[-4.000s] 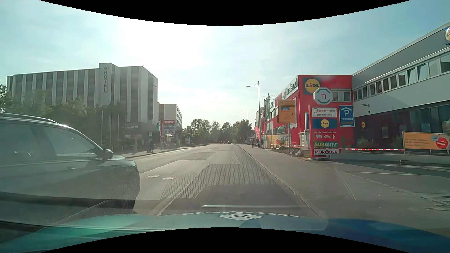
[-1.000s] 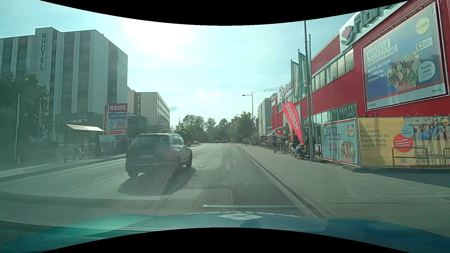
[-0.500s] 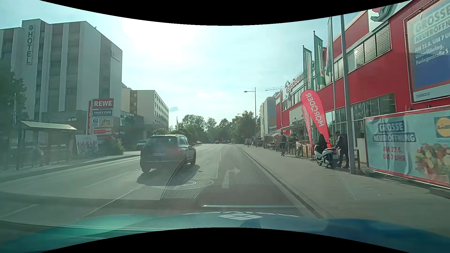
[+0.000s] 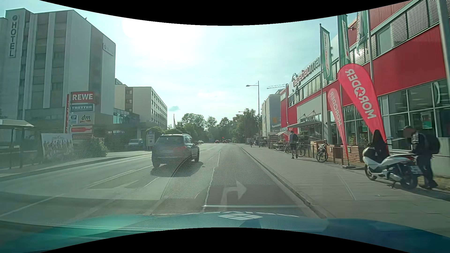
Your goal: Follow the waypoints while adhering to traffic rules and regulations
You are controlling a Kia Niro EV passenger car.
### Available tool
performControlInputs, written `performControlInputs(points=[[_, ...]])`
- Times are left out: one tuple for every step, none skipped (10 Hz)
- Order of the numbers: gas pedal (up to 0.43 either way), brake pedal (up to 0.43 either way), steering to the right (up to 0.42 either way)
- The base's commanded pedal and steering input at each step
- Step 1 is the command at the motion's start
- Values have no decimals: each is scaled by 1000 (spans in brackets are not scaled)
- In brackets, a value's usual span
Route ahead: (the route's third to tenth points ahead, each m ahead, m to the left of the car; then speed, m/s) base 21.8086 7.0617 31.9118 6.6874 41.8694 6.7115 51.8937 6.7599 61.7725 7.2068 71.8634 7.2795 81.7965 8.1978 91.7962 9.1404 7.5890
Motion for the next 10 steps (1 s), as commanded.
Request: performControlInputs(points=[[150, 0, -6], [150, 0, -5], [150, 0, -4], [150, 0, -4], [150, 0, -3], [150, 0, -5], [150, 0, -8], [150, 0, -8], [150, 0, -8], [150, 0, -8]])
